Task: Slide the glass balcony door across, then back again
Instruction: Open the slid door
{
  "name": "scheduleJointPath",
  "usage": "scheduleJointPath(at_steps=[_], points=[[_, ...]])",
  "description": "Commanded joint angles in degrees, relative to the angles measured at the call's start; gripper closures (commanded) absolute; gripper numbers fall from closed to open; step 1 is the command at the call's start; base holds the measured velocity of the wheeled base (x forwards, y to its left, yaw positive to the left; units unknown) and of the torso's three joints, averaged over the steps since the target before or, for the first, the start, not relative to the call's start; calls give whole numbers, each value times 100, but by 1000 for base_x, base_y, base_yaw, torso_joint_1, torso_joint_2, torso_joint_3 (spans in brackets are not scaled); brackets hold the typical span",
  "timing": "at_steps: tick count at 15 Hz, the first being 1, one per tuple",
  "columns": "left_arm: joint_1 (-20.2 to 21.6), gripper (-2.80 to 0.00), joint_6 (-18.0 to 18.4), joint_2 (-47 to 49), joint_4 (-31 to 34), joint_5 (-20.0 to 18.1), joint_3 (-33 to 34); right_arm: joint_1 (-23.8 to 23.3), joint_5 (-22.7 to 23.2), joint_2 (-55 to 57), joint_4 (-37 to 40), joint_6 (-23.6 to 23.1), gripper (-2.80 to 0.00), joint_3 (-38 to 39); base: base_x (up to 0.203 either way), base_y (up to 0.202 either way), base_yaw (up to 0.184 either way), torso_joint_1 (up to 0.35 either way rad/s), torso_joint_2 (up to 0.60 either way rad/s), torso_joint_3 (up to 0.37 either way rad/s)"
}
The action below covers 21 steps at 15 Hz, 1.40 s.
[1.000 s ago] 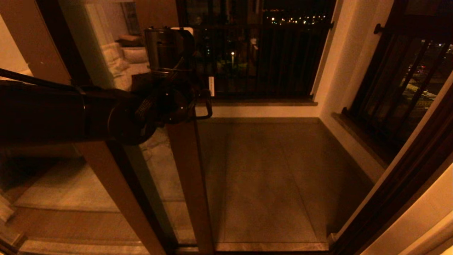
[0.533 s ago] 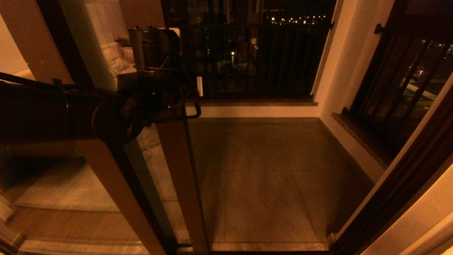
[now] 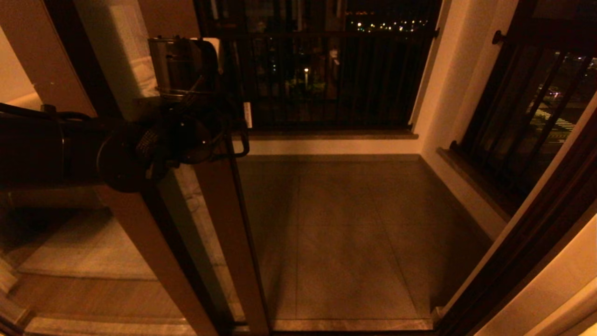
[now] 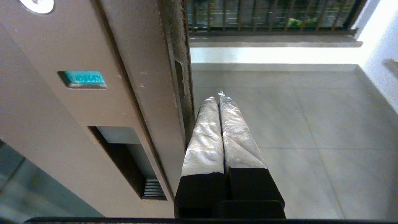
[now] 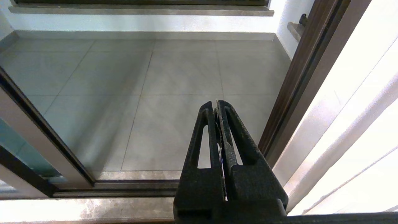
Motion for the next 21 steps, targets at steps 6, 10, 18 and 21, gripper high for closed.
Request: scheduleJointPath(at_steps=[6,10,18,21], points=[[204,0,-20,-211,-2,40,281,-2,3,7,8,-4,0,1,0,0,0,0,0,0],[238,0,-20,-220,-3,58,281,-2,3,7,7,-4,0,1,0,0,0,0,0,0],[495,0,-71,-354,-4,23,530,-2,3,7,-1,-4,0,1,0,0,0,0,0,0],[606,0,-64,-360,-170,-3,579,-2,3,7,8,-4,0,1,0,0,0,0,0,0]])
